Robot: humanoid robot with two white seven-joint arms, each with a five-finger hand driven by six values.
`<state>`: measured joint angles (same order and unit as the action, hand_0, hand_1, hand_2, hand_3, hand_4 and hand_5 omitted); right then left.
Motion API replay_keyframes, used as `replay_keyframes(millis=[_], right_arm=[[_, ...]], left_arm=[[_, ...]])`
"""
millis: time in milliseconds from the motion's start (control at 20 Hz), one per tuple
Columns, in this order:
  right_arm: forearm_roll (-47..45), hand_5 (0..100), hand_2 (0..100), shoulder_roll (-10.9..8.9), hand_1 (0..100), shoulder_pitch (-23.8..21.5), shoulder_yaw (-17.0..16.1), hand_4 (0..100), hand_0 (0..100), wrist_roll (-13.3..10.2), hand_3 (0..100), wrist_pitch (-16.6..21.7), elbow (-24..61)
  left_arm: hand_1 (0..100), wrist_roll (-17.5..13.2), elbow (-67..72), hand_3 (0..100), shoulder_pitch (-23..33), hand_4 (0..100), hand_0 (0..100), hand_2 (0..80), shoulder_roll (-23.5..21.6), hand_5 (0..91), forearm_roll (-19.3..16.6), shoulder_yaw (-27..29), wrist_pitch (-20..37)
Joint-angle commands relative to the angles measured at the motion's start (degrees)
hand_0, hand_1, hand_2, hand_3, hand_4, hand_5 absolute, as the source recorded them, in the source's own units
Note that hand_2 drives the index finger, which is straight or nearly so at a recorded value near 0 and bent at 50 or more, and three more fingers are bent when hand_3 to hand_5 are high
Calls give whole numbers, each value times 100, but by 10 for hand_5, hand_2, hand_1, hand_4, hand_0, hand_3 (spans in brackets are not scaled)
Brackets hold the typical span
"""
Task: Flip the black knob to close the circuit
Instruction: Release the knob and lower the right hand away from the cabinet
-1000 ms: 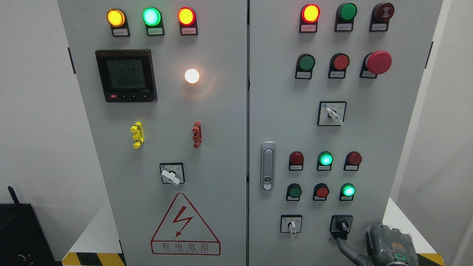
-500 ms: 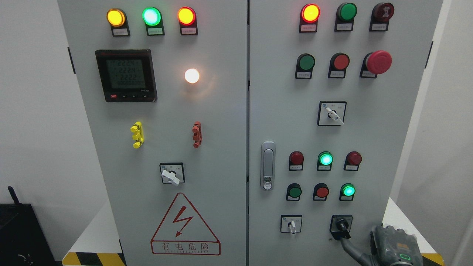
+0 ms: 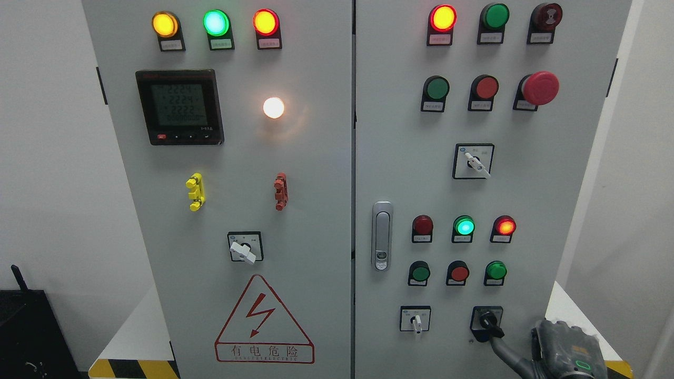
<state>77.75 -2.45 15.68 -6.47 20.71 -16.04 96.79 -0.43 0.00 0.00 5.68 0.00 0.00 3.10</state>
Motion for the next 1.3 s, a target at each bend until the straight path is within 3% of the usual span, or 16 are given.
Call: replay_keyframes(millis=[0,600,850,950,1150,1250], right_arm=[[-40,870,901,25,0,-22,-13,812,0,-84,1000,5,6],[-32,872,901,104,0,-302,391,813,0,-488,1000,-13,6],[-40,872,899,104,0,-540,374,812,0,-576,1000,-13,173],[-127,873,894,183,0,-619,357,809,0,-839,1000,13,287],[-1609,841,783,341,8,-996,357,776,0,-1296,978,22,840],[-2523,831,729,638,0,-1268,304,813,0,-1472,970,31,1173]], left_arm=[[0,-1,-193,49,193,26,0,0,-6,0,44,62,7],[0,-1,-193,48,193,26,0,0,-6,0,44,62,7],[0,-1,-193,49,193,27,0,0,3,0,44,62,7],[0,-1,-193,49,193,26,0,0,-6,0,44,62,7],[0,-1,-193,49,193,26,0,0,3,0,44,62,7],[0,-1,-193,49,193,26,0,0,3,0,44,62,7]])
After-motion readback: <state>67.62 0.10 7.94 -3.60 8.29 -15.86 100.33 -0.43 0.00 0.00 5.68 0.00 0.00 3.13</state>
